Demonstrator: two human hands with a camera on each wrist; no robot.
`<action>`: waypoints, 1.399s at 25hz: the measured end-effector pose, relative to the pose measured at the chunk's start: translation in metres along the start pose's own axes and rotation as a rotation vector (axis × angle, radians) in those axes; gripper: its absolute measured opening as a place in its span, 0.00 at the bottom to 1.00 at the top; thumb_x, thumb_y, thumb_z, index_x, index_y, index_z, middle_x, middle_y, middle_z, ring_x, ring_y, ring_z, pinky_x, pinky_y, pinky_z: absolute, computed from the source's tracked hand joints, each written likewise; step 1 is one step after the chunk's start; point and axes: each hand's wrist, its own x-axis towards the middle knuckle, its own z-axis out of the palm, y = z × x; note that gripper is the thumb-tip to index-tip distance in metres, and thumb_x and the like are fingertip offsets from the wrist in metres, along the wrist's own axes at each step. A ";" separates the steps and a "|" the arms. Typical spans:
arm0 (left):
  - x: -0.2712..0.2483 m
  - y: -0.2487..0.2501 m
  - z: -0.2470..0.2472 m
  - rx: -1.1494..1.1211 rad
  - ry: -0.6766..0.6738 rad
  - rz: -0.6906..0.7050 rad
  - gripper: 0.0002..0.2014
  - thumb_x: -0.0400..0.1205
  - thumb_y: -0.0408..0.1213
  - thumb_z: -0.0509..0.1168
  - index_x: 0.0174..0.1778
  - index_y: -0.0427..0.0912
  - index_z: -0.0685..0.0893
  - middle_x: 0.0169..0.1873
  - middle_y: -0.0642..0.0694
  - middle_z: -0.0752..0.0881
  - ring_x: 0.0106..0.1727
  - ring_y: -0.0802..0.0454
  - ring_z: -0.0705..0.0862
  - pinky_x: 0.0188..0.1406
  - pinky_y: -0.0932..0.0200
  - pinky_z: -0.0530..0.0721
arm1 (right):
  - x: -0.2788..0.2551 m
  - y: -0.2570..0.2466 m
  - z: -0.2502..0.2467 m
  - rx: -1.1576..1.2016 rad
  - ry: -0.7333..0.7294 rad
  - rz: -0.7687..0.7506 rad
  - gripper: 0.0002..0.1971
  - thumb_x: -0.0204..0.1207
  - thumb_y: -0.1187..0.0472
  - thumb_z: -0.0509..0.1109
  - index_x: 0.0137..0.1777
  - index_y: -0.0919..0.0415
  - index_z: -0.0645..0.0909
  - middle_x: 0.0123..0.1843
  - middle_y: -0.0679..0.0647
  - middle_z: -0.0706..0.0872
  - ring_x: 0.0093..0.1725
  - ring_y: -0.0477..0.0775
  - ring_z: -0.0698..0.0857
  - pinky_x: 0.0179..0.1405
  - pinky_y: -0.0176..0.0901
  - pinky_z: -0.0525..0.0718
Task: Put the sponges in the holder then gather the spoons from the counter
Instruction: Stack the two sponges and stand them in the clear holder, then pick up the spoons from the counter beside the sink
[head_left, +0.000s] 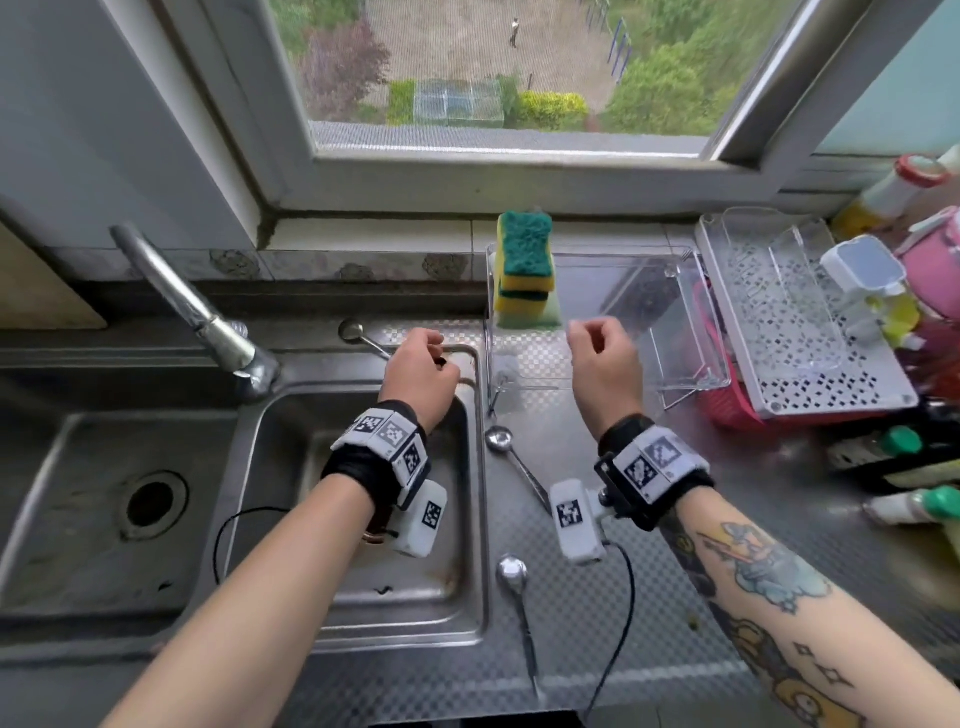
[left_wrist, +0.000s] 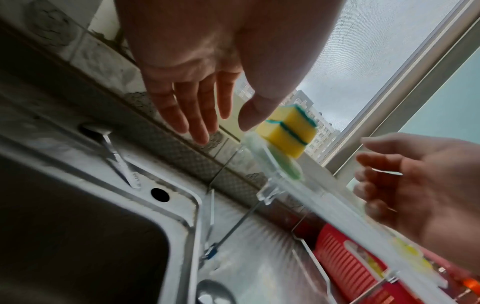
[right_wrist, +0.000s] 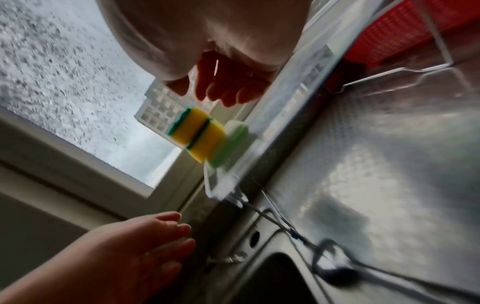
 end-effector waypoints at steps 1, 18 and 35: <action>0.002 -0.012 0.000 0.031 -0.016 -0.034 0.17 0.76 0.35 0.65 0.62 0.42 0.79 0.57 0.42 0.85 0.58 0.42 0.84 0.62 0.50 0.81 | -0.013 0.014 0.001 -0.032 -0.037 0.026 0.09 0.81 0.53 0.64 0.45 0.58 0.79 0.38 0.49 0.82 0.36 0.44 0.78 0.32 0.33 0.72; 0.081 -0.084 0.036 0.237 -0.094 -0.205 0.17 0.79 0.36 0.60 0.65 0.43 0.76 0.62 0.34 0.84 0.63 0.33 0.82 0.59 0.48 0.79 | -0.027 0.139 0.063 -0.670 -0.424 0.197 0.06 0.68 0.51 0.70 0.39 0.50 0.77 0.45 0.53 0.89 0.47 0.59 0.86 0.48 0.48 0.84; 0.118 -0.104 0.032 -0.106 0.177 -0.533 0.20 0.70 0.47 0.63 0.44 0.33 0.90 0.46 0.34 0.92 0.52 0.33 0.90 0.56 0.42 0.88 | -0.030 0.119 0.062 -0.889 -0.470 0.126 0.11 0.72 0.52 0.65 0.49 0.55 0.83 0.51 0.57 0.89 0.54 0.63 0.86 0.46 0.47 0.79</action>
